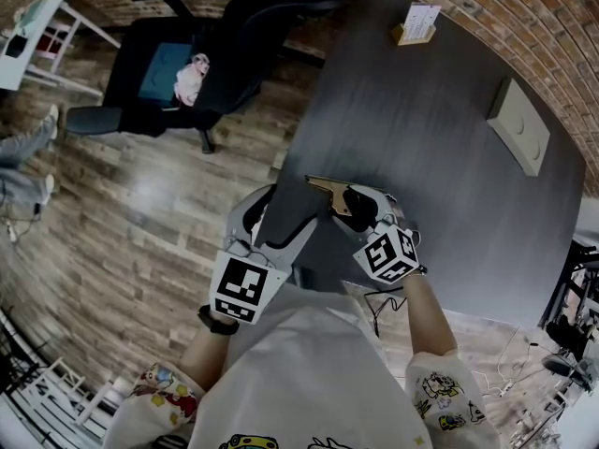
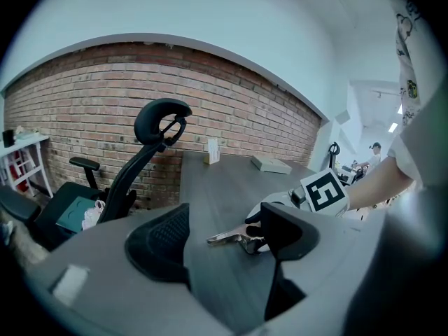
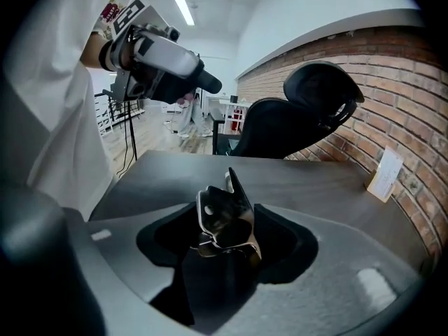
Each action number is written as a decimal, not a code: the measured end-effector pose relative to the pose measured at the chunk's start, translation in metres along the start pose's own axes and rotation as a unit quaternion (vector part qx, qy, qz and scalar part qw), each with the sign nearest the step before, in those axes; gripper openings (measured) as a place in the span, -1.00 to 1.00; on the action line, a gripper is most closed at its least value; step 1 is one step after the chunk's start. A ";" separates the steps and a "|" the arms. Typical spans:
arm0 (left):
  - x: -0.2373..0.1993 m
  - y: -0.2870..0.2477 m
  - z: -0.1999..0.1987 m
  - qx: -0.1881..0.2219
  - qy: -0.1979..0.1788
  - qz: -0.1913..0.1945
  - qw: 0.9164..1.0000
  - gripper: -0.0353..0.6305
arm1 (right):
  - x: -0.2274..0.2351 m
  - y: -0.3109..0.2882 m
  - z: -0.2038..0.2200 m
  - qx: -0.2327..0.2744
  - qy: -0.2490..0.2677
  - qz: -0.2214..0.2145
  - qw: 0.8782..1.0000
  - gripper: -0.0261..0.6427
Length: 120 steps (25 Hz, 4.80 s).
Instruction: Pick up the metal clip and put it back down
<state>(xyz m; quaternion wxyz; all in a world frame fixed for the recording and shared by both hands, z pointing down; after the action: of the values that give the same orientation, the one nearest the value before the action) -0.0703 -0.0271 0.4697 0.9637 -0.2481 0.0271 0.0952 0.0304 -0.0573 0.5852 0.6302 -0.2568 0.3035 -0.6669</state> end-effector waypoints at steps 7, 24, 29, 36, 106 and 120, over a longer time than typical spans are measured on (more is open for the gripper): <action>-0.002 0.002 0.002 -0.002 0.004 -0.004 1.000 0.07 | 0.004 -0.003 0.002 -0.013 0.036 0.012 0.999 -0.35; -0.007 0.003 0.000 0.004 0.014 -0.015 1.000 0.05 | 0.008 -0.003 -0.006 -0.038 0.090 0.048 0.994 -0.58; -0.010 0.003 0.000 0.006 0.015 -0.020 1.000 0.05 | 0.009 -0.003 -0.006 -0.040 0.093 0.047 0.994 -0.60; -0.013 0.005 -0.004 0.011 0.015 -0.023 1.000 0.05 | 0.009 0.000 -0.007 -0.043 0.094 0.047 0.994 -0.61; 0.053 0.014 -0.144 0.162 -0.075 0.094 0.979 -0.82 | 0.015 0.298 -0.065 0.360 -0.231 0.373 0.823 -0.66; 0.047 0.009 -0.149 0.158 -0.071 0.080 0.982 -0.85 | 0.023 0.299 -0.062 0.363 -0.238 0.371 0.821 -0.66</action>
<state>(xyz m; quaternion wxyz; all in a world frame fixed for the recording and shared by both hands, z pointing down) -0.0264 -0.0836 0.3301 0.9794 -0.0826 -0.0066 0.1840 0.1889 -0.0813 0.3239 0.9301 -0.0281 -0.0477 -0.3632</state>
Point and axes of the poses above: the fingertips, and each gripper's own axes: y backward along the fingers, x to its right, z out of its underside, the point moved 2 cm from there along y, backward along the fingers, and after that the axes turned 10 degrees about -z, right-handed, at the moved point
